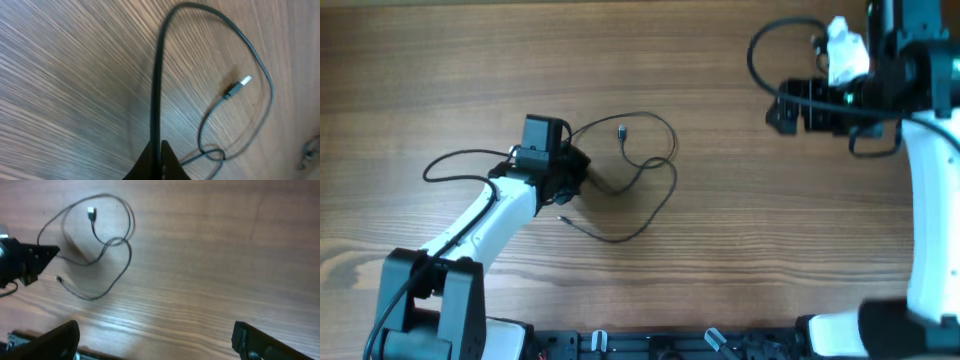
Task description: Untangle cables
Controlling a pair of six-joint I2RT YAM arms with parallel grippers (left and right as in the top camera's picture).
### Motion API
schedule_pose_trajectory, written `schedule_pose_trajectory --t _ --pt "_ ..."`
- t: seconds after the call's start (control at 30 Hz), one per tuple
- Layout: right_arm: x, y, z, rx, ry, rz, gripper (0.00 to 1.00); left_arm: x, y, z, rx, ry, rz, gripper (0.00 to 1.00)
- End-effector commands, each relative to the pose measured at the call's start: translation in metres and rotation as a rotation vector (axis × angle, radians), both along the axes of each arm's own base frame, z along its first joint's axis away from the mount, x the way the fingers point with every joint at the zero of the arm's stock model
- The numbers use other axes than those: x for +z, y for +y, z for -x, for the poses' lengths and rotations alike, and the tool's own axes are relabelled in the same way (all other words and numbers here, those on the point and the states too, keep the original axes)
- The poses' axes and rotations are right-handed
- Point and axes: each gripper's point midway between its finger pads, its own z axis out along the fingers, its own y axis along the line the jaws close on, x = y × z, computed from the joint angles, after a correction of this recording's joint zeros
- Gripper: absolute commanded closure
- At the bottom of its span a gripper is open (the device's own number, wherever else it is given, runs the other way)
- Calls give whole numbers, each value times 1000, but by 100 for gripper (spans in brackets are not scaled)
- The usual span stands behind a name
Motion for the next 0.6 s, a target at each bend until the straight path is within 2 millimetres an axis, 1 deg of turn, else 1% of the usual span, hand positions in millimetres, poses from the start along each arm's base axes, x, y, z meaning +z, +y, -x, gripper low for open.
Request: schedule_pose_trajectory --t 0.0,0.03,0.1,0.13,0.17,0.2,0.23,0.27,0.3,0.33,0.37,0.43,0.47,0.5,0.53,0.57 --pt "-5 1 36 -48 -50 -37 0 7 -38 2 -23 -13 83 96" --pt "-11 1 42 -80 -66 -51 0 10 -51 1 -57 -40 92 95" --pt "-30 2 54 -148 -88 -95 0 21 -80 0 -131 -105 117 88" --pt "-42 8 58 -159 -93 -141 0 25 -90 0 -155 -131 128 83" --pt "-53 16 61 -143 -96 -189 0 30 -101 -1 -182 -167 133 76" --pt "-65 28 63 -104 -103 -260 0 34 -108 -2 -207 -201 122 62" --pt "-72 35 65 -80 -101 -299 0 35 -112 -2 -235 -227 103 50" --pt "-93 52 68 -31 -84 -398 0 35 -113 -2 -277 -253 67 27" --pt "-106 63 71 3 -66 -470 0 34 -112 -1 -330 -274 32 3" --pt "-116 70 74 26 -50 -516 0 33 -110 -1 -366 -286 4 0" --pt "-128 80 80 82 -35 -586 0 32 -102 -1 -388 -290 -25 0" --pt "-139 90 87 146 -27 -654 0 35 -90 -2 -363 -274 -33 0" --pt "-149 91 90 154 -15 -664 0 41 -78 -4 -333 -274 -36 0" --pt "-152 91 91 163 -17 -660 0 47 -70 -5 -314 -279 -37 0" --pt "-154 91 91 170 -22 -658 0 53 -63 -6 -296 -285 -38 0" --pt "-153 91 90 179 -34 -655 0 63 -53 -7 -271 -298 -39 0"
